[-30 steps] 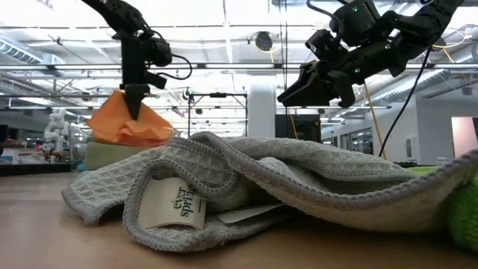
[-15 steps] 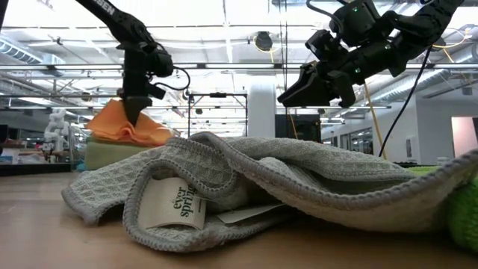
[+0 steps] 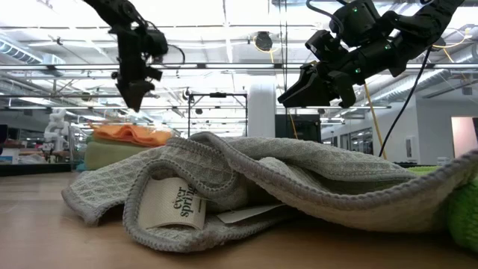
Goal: Fold microfiber towels
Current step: Stack the orange microfiber cloth on top of the light green microfiber cloth
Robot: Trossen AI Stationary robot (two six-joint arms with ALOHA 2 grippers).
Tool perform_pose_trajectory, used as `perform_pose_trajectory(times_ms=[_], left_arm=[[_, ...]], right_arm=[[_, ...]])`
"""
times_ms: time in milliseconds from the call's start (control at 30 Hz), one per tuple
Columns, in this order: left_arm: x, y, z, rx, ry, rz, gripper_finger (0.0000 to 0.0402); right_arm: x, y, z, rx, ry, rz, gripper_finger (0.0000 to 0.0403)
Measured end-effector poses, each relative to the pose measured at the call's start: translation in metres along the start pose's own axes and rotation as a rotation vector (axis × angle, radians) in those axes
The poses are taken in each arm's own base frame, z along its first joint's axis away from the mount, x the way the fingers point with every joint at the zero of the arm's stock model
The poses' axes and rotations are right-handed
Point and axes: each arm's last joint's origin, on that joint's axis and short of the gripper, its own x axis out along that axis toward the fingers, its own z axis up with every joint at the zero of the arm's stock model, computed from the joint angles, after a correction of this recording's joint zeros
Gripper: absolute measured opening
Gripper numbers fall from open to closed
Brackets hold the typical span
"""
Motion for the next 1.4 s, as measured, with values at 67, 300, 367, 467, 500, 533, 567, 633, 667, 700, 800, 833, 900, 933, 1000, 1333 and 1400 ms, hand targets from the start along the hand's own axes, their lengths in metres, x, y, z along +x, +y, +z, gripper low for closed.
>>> perform_pose_trajectory(times_ms=[67, 300, 367, 467, 500, 533, 567, 633, 667, 700, 800, 833, 900, 933, 1000, 1333, 1400], left_arm=[[-0.010, 0.002, -0.002, -0.062, -0.036, 0.007, 0.0220], [-0.006, -0.003, -0.006, -0.192, -0.061, -0.046, 0.0140], [0.007, -0.009, -0.007, -0.223, -0.059, -0.049, 0.0111], [0.030, -0.020, -0.017, -0.267, -0.018, -0.065, 0.0073], [0.037, -0.024, -0.021, -0.276, -0.010, -0.065, 0.0061], [0.045, -0.028, -0.024, -0.289, -0.009, -0.064, 0.0051], [0.051, -0.031, -0.028, -0.303, -0.006, -0.064, 0.0042], [0.062, -0.037, -0.034, -0.329, -0.017, -0.062, 0.0025], [0.066, -0.039, -0.036, -0.343, -0.030, -0.062, 0.0017], [0.071, -0.041, -0.039, -0.351, -0.037, -0.065, 0.0010], [0.082, -0.048, -0.046, -0.365, -0.062, -0.088, 0.0005], [0.085, -0.050, -0.049, -0.375, -0.066, -0.097, 0.0008], [0.089, -0.052, -0.053, -0.388, -0.062, -0.109, 0.0017], [0.090, -0.053, -0.054, -0.387, -0.057, -0.109, 0.0021], [0.089, -0.054, -0.054, -0.380, -0.057, -0.111, 0.0026], [0.044, -0.048, -0.025, -0.383, -0.170, -0.082, 0.0009], [0.036, -0.047, -0.019, -0.389, -0.218, -0.081, 0.0007]], right_arm=[[0.000, 0.000, 0.000, 0.000, 0.000, 0.000, 0.0144], [0.000, 0.000, 0.000, 0.000, 0.000, 0.000, 0.0144], [0.000, 0.000, 0.000, 0.005, 0.000, 0.000, 0.0144], [0.000, 0.000, 0.000, 0.028, 0.000, 0.000, 0.0144], [0.000, 0.000, 0.000, 0.033, 0.000, 0.000, 0.0144], [0.000, 0.000, 0.000, 0.034, 0.000, 0.000, 0.0144], [0.000, 0.000, 0.000, 0.033, 0.000, 0.000, 0.0144], [0.000, 0.000, 0.000, 0.030, -0.001, 0.000, 0.0144], [0.000, 0.000, 0.000, 0.029, -0.001, 0.000, 0.0144], [0.000, 0.000, 0.000, 0.029, -0.001, 0.000, 0.0144], [0.000, 0.000, 0.000, 0.028, -0.001, -0.001, 0.0144], [0.000, 0.000, 0.000, 0.029, -0.001, 0.000, 0.0144], [0.000, 0.000, 0.000, 0.036, -0.001, 0.000, 0.0144], [0.000, 0.000, 0.000, 0.041, -0.001, 0.000, 0.0144], [0.000, 0.000, 0.000, 0.049, -0.001, 0.000, 0.0144], [0.000, 0.000, 0.000, 0.052, -0.001, 0.000, 0.0144], [0.000, 0.000, 0.000, 0.052, -0.001, 0.000, 0.0144]])
